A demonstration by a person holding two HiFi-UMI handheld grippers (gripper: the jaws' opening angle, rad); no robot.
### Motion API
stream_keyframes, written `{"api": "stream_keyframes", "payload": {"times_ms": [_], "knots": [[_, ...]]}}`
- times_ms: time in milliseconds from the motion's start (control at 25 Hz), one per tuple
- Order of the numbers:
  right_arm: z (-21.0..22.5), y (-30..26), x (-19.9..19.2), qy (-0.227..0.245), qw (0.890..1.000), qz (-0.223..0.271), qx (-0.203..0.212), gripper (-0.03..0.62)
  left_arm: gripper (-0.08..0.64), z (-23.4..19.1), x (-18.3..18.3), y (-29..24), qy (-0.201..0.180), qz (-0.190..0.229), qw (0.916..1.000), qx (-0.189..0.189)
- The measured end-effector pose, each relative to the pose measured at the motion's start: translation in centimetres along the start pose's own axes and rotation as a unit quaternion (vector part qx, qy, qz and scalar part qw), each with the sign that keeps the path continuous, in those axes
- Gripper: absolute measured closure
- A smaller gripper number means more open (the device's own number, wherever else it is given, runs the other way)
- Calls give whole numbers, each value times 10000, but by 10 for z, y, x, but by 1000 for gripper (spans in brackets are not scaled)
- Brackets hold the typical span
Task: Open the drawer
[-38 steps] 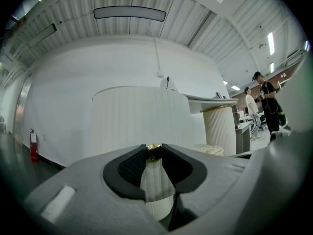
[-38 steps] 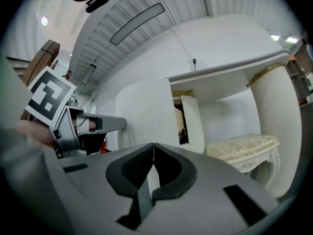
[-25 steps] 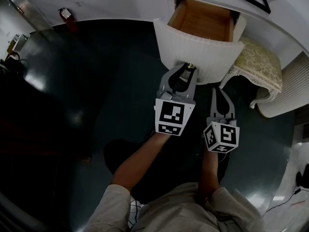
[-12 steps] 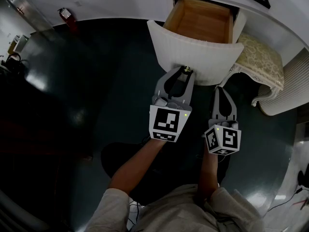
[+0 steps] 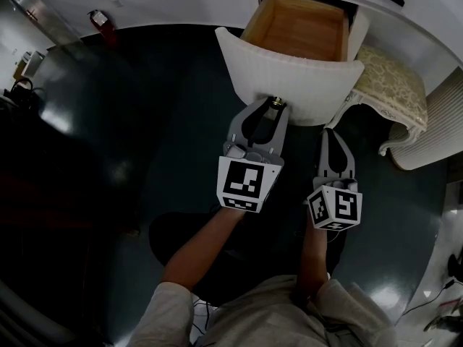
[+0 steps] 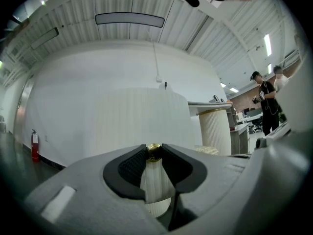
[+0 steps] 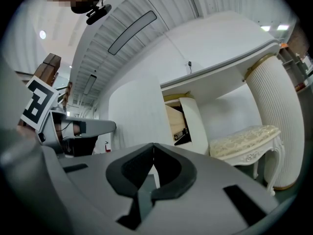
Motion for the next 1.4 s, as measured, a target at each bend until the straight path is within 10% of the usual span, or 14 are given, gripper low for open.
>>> {"api": "stream_keyframes", "payload": {"times_ms": [560,880,1400], "knots": [[1,10,-2,-92,9999,-63,54,577,454,3,6,6,87,-136,9998,126],[-5,11,-3,16,9996,-261,50,577,454,-13,18,-1,-676,-897,9900,-849],[-28,6,43,657,9943,-496,683,577,457,-15,11,21,-411,-390,9944,-890]]}}
Point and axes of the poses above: the fingertips, and each gripper's own axes: y backward along the fingers, z to its right, x out of its top, the point moved 10 cm from there along y, backward along the fingers, and after that the axes turned 5 degrees about x, right-handed, at the moved point
